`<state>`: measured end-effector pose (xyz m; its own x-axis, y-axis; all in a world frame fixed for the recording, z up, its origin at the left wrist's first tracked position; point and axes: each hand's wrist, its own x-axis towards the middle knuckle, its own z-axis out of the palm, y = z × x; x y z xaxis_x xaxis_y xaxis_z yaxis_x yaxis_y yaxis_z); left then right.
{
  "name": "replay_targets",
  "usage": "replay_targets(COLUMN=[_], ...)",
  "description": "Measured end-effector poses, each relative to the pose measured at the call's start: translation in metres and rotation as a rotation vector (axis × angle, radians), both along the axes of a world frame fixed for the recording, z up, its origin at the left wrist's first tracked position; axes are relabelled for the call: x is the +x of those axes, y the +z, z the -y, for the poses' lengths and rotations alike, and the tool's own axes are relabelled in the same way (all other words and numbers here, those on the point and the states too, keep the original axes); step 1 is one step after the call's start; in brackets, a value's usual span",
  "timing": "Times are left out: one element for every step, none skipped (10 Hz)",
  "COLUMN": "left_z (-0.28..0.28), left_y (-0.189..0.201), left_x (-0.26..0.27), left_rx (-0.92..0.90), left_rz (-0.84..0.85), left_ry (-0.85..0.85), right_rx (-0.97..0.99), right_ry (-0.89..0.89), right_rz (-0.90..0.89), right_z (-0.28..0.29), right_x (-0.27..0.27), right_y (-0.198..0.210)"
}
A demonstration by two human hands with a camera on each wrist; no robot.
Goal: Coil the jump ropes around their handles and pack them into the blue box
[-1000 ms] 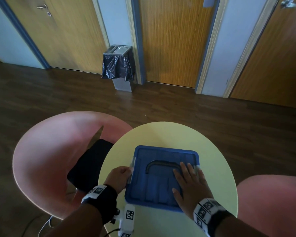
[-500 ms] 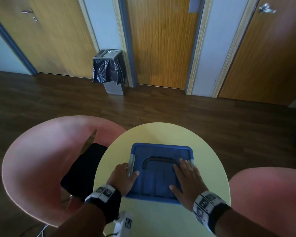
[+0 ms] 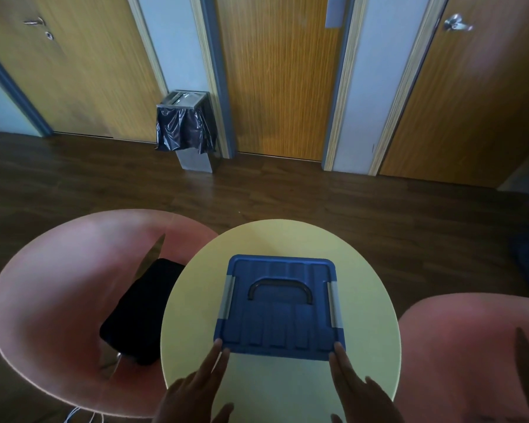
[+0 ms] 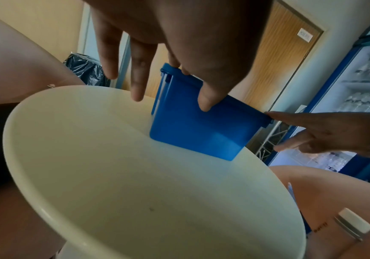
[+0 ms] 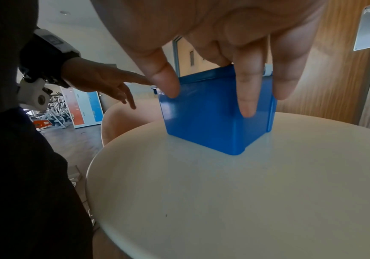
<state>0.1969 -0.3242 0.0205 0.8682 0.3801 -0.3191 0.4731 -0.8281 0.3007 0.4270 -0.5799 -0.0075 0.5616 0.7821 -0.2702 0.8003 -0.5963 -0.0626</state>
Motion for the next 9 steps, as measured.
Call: replay_targets(left_z=[-0.005,-0.012,-0.025,-0.047,-0.067,-0.086,-0.095,-0.098,-0.093], left_y=[0.007,0.025,0.04,0.046,0.054,0.057,0.061,0.064,0.057], left_x=[0.012,0.035,0.065,0.093,0.123,0.148,0.162,0.166,0.149], left_rx=[0.004,0.072,0.035,0.017,0.013,-0.007,-0.009,-0.023,-0.118], left_rz=[-0.058,-0.114,-0.119,-0.084,-0.112,-0.142,-0.207,-0.249,-0.135], left_ry=[-0.007,0.0,0.083,0.126,0.161,0.167,0.131,0.122,0.154], right_rx=[-0.047,-0.032,-0.114,-0.196,-0.249,-0.298,-0.336,-0.27,-0.192], right_ry=[0.069,0.062,0.033,-0.086,-0.151,-0.161,-0.135,-0.178,-0.144], right_rz=[-0.029,-0.077,-0.17,-0.32,-0.294,-0.267,-0.212,-0.255,-0.357], right_z=[-0.009,-0.025,-0.051,-0.084,-0.112,-0.133,-0.145,-0.147,-0.123], right_x=[-0.004,0.01,0.032,0.051,0.073,0.09,0.099,0.101,0.091], right_y=[0.007,0.035,0.056,0.087,0.095,0.095,0.089,0.091,0.084])
